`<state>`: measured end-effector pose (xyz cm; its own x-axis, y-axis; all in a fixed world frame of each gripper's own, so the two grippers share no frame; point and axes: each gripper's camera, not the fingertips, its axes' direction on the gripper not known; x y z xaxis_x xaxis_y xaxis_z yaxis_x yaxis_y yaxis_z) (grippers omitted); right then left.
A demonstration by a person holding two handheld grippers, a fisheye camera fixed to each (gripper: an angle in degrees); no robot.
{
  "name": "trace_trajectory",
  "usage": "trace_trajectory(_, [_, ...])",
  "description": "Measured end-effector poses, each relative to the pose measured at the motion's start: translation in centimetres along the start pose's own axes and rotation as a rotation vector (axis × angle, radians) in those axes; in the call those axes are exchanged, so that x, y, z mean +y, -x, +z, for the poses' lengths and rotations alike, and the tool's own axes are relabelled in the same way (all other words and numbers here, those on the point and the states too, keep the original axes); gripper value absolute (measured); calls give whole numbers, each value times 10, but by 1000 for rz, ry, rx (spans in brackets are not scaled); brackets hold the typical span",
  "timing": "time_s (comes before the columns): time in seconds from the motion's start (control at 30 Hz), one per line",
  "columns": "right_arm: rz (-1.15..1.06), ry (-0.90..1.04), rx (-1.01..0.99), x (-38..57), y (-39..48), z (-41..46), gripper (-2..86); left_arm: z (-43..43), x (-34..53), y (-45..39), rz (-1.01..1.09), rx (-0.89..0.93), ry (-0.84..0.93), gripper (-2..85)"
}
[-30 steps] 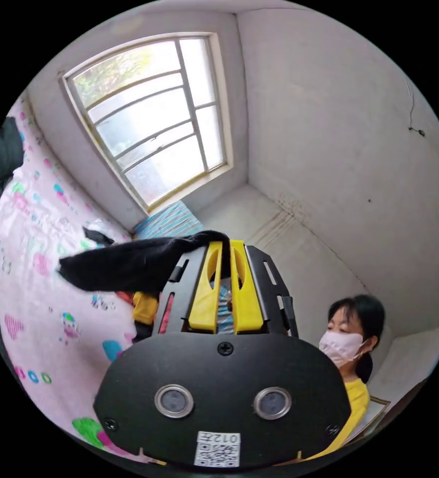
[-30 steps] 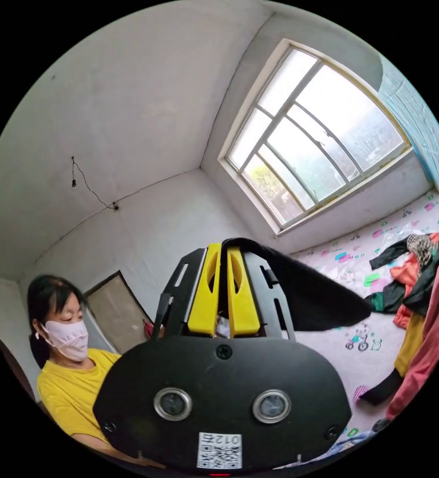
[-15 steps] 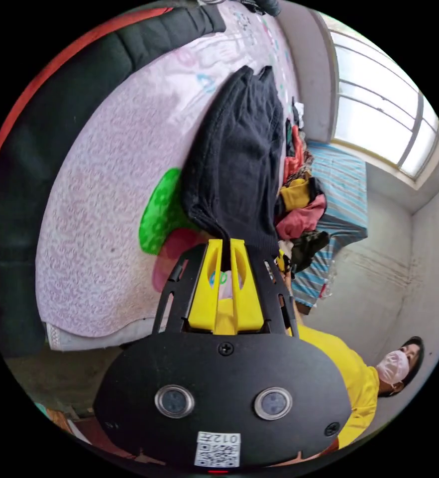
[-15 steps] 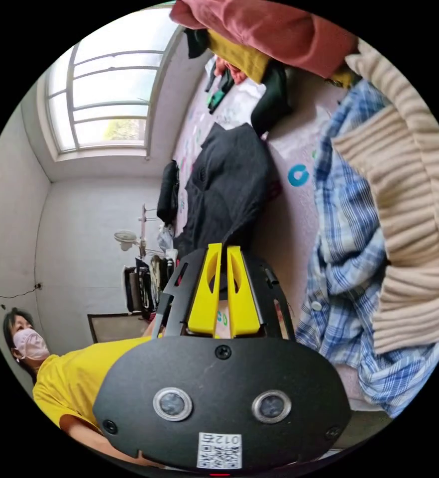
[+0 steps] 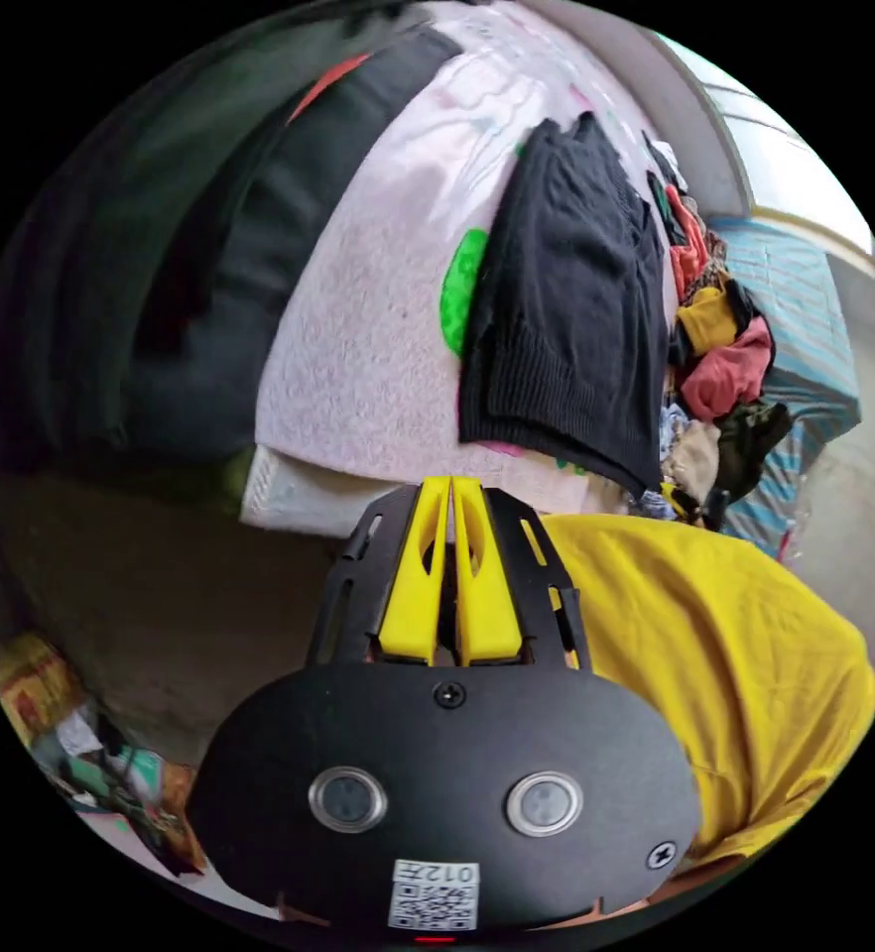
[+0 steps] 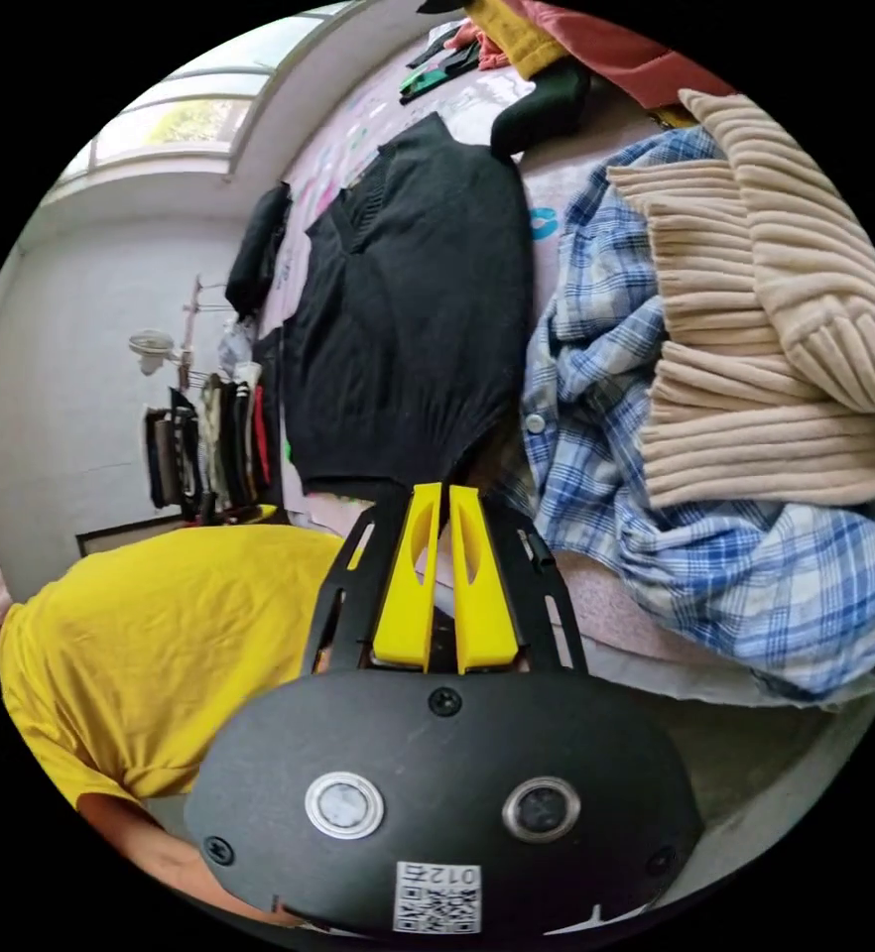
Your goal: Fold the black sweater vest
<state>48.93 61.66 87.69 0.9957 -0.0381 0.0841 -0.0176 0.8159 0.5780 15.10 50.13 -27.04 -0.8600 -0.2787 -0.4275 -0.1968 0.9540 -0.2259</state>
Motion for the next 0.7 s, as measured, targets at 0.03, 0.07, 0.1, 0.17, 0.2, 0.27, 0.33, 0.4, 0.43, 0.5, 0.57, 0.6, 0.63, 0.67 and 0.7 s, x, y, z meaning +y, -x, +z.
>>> trace_trajectory(0.03, [4, -6, 64, -2, 5, -2, 17, -6, -8, -20, 56, -68, -48, 14])
trace_trajectory(0.07, [10, -21, 117, -5, 11, -6, 17, -8, -15, -30, 83, -106, -67, 17])
trace_trajectory(0.1, [14, -28, 143, -7, 14, -7, 17, -11, -31, -52, 128, -191, -96, 22])
trace_trajectory(0.17, [7, -90, 229, -15, 28, -15, 14, -12, -61, -85, 194, -308, -151, 33])
trace_trajectory(0.2, [4, -105, 230, -18, 32, -17, 13, -12, -84, -104, 220, -358, -190, 40])
trace_trajectory(0.27, [5, -152, 183, -31, 44, -17, 10, -12, -121, -129, 265, -399, -230, 52])
trace_trajectory(0.33, [-7, -176, 125, -40, 54, -13, 8, -8, -173, -151, 275, -461, -258, 67])
trace_trajectory(0.4, [-17, -177, 83, -46, 63, -5, 6, -5, -208, -162, 270, -499, -255, 73])
trace_trajectory(0.43, [-20, -166, 67, -50, 69, 2, 6, -3, -228, -168, 270, -521, -253, 75])
trace_trajectory(0.5, [-22, -145, 46, -54, 75, 14, 5, 2, -252, -177, 279, -544, -241, 75])
trace_trajectory(0.57, [-4, -123, 18, -57, 80, 29, 5, 10, -271, -182, 282, -563, -216, 72])
trace_trajectory(0.6, [1, -119, 9, -58, 80, 32, 5, 16, -281, -184, 283, -579, -196, 69])
trace_trajectory(0.63, [14, -112, -12, -61, 81, 38, 5, 22, -289, -185, 287, -593, -176, 63])
trace_trajectory(0.67, [23, -104, -29, -63, 82, 43, 4, 25, -292, -185, 290, -598, -165, 58])
trace_trajectory(0.7, [25, -101, -34, -65, 83, 45, 4, 30, -297, -183, 296, -608, -144, 47])
